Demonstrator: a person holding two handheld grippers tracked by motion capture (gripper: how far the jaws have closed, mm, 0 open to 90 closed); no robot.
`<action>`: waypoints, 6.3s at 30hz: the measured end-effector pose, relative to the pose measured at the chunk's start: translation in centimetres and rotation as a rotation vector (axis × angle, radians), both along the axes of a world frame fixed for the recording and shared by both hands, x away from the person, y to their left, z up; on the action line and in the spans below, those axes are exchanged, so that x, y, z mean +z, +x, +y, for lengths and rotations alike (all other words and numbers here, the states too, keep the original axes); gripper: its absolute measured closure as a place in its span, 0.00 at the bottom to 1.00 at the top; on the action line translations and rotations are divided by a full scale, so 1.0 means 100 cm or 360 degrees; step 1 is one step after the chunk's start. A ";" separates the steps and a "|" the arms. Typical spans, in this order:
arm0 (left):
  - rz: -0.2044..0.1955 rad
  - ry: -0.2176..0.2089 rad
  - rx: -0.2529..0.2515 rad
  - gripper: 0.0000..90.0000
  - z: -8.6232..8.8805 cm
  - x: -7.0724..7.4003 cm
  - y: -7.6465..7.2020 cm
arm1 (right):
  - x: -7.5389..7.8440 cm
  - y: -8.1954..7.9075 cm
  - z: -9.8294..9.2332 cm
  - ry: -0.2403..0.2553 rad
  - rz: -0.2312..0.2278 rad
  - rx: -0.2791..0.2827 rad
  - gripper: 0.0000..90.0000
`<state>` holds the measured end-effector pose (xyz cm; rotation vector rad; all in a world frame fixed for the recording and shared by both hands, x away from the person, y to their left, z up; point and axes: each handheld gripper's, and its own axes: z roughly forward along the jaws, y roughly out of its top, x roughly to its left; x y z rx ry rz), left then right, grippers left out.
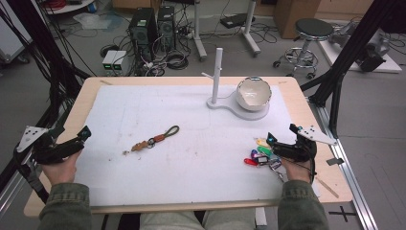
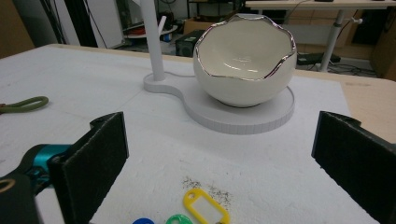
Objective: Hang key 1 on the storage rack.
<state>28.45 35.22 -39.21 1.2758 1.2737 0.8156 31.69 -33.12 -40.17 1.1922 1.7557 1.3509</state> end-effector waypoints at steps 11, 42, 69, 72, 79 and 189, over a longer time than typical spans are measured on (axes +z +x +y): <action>0.0001 0.0009 -0.0013 0.02 -0.004 -0.001 0.001 | 0.000 -0.001 -0.002 0.0004 0.0006 0.0002 0.03; 0.0153 0.0195 -0.0329 0.02 -0.048 0.009 0.024 | -0.001 -0.001 -0.002 0.0001 0.0010 -0.0005 0.03; 0.0352 0.0277 -0.0507 0.02 -0.100 0.010 0.063 | 0.000 -0.001 -0.001 -0.0031 0.0008 -0.0003 0.03; 0.0346 0.0291 -0.0528 0.02 -0.106 0.011 0.066 | 0.000 -0.001 -0.001 -0.0040 0.0000 -0.0002 0.03; 0.0373 0.0318 -0.0578 0.02 -0.119 0.009 0.073 | 0.000 -0.001 -0.001 -0.0036 0.0002 -0.0001 0.03; 0.0681 0.0302 -0.0896 0.84 -0.141 0.031 0.124 | 0.001 -0.003 -0.001 -0.0046 -0.0026 -0.0018 0.03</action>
